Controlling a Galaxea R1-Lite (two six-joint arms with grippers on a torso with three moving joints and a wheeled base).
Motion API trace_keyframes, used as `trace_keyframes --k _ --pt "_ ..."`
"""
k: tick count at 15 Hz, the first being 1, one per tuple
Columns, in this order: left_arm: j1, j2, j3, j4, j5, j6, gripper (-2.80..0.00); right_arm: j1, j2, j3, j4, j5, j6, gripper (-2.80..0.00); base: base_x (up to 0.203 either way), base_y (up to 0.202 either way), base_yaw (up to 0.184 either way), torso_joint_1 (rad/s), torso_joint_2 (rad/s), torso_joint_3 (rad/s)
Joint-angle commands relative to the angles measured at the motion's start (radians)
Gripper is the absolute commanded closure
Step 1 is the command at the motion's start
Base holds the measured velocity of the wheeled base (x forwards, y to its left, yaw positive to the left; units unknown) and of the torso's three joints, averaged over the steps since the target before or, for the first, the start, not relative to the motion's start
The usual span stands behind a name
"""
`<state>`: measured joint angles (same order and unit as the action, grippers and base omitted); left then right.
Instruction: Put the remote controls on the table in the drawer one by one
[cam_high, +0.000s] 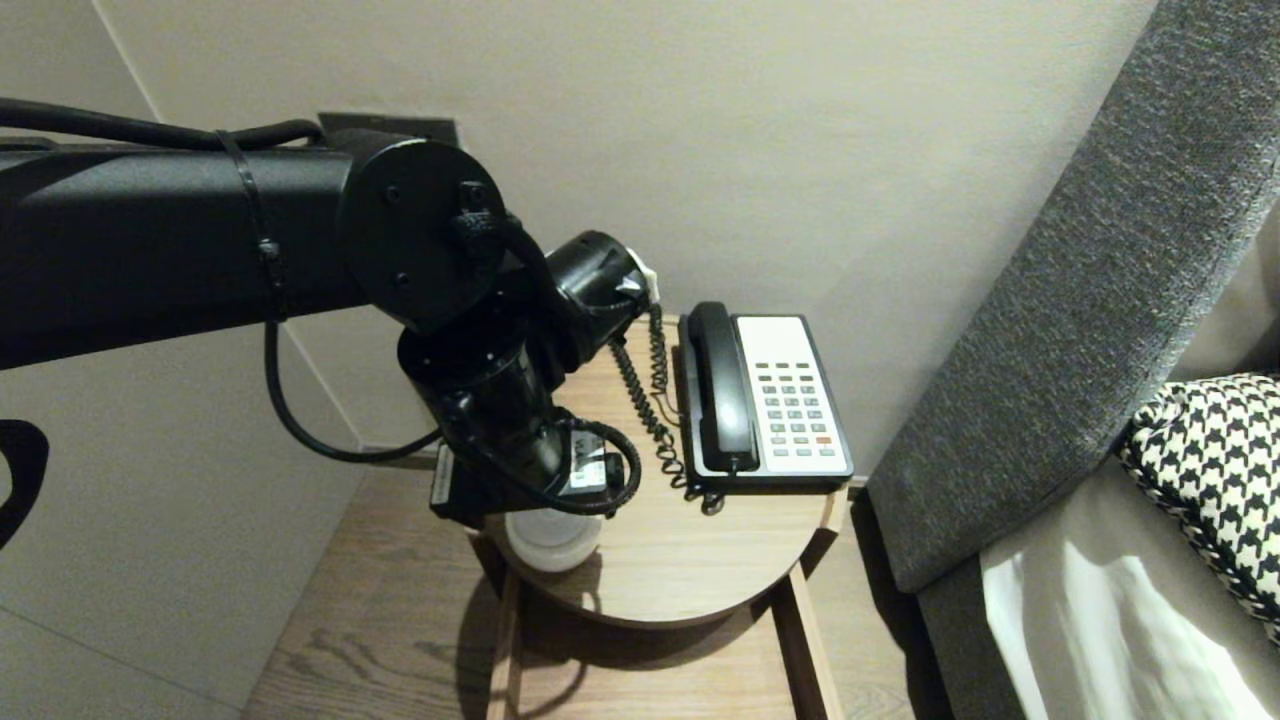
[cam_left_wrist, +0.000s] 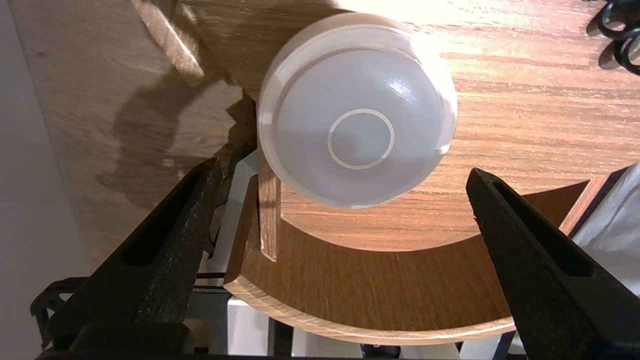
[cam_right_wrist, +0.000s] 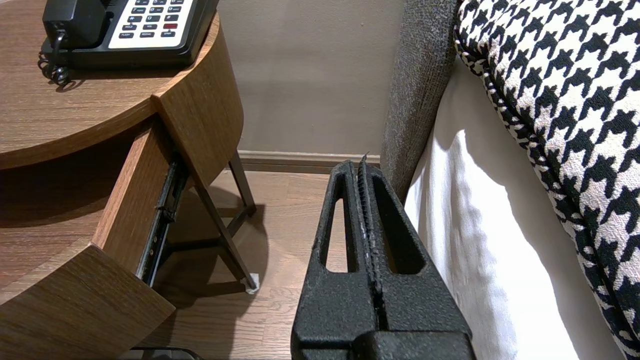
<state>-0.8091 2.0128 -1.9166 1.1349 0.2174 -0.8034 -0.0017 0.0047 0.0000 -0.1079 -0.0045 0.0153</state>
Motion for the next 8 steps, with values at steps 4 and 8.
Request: trace_keyframes --k 4,8 --pt "-0.001 0.016 0.014 0.005 0.002 -0.01 -2.8 0.0 0.001 0.04 -0.001 0.0 0.0 0.0 0.0 0.0 0.0 0.0 0.0 0.0" --pt "-0.001 0.032 0.013 0.005 0.003 -0.023 -2.8 0.0 0.001 0.04 -0.001 0.0 0.0 0.0 0.0 0.0 0.0 0.0 0.0 0.0"
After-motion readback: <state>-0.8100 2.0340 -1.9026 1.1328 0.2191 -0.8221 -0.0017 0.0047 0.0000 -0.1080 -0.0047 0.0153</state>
